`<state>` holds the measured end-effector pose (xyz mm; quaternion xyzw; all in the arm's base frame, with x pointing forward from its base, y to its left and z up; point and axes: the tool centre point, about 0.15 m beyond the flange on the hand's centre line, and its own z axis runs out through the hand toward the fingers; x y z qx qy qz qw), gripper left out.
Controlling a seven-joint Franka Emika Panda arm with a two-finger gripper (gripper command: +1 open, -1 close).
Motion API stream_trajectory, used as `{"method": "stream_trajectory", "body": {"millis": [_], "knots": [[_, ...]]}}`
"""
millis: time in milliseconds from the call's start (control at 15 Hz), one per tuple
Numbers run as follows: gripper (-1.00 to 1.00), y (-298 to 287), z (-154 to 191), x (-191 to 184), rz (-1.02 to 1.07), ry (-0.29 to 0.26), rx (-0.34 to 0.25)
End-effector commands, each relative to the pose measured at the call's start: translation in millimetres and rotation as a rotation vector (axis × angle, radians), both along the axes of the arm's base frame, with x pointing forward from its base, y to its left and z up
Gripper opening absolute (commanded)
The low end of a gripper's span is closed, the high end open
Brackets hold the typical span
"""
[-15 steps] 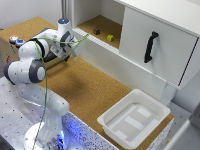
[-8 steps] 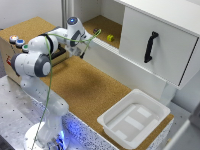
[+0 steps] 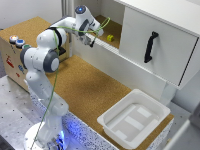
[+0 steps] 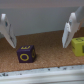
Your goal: Pick up the purple block
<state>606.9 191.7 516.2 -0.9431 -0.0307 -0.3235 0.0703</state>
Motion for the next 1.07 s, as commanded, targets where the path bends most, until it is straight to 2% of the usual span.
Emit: {"method": "stream_trajectory", "body": {"millis": [0,333,733,867,1000], "knots": [[1.00,46.8,-4.3,62.4,-0.082,0.125,-0.197],[1.00,57.8,-21.4,79.9,-0.122,0.171,-0.255],[1.00,72.5,-31.1,84.3,-0.169,0.187,-0.236],[1.00,67.1,-38.1,86.3,-0.204,0.196,-0.201],[1.00,64.7,-38.8,89.7,-0.224,0.195,-0.198]]}}
